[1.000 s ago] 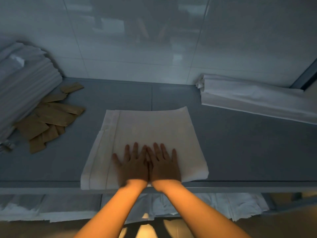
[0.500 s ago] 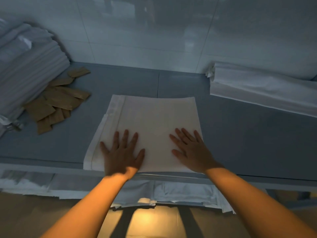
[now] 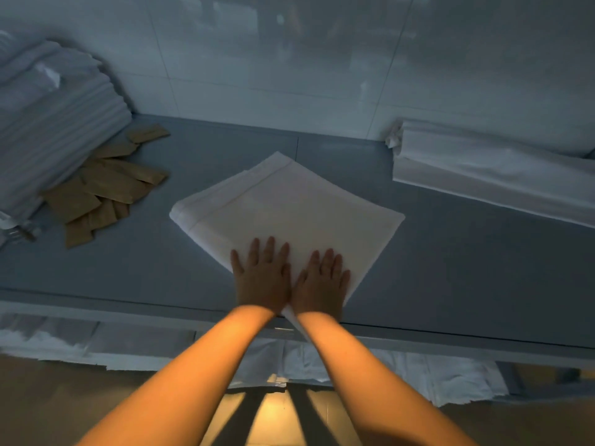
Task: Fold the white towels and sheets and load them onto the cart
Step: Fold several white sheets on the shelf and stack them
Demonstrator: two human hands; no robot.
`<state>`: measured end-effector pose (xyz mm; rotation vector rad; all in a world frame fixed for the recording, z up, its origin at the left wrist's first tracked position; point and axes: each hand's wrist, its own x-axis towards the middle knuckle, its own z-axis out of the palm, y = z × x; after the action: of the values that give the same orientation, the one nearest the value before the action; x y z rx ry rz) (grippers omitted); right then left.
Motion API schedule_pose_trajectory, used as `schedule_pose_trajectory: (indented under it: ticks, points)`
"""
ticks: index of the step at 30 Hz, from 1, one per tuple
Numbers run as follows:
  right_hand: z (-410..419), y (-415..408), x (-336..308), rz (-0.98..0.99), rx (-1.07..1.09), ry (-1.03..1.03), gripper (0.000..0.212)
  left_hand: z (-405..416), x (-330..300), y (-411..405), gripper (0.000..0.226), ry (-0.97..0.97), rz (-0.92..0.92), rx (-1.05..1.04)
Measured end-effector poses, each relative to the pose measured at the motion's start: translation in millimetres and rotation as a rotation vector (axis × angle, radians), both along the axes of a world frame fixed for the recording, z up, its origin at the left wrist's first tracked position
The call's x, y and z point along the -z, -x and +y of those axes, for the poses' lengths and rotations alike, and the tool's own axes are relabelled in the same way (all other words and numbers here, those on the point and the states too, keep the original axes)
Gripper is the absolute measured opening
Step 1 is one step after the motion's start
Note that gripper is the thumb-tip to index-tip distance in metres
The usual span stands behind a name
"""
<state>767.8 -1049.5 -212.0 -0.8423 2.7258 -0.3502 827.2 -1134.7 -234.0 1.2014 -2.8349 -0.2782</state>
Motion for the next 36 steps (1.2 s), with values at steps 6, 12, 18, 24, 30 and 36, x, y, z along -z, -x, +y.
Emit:
schedule_pose_trajectory:
  ticks: [6,12,18,24,30,36]
  points:
    - [12,31,-5,0.084,-0.478,0.017,0.052,-1,1,-12,0.050,0.049,0.043,0.011]
    - [3,84,4,0.333,-0.681,-0.085,0.055,-34,6,-10,0.052,0.080,0.032,0.138]
    - [-22,46,25,0.267,-0.345,-0.009,0.058,-81,-11,-3,0.049,0.036,-0.043,0.240]
    - [-20,41,13,0.166,-0.392,-0.040,0.066,-22,-14,-60,0.081,-0.115,0.171,0.298]
    - [12,51,4,0.261,-0.822,-0.161,0.088,-7,-12,-68,0.065,-0.030,0.044,0.296]
    - [9,35,-8,0.478,-0.834,-0.006,0.049,-8,-13,-39,0.060,0.084,-0.230,0.201]
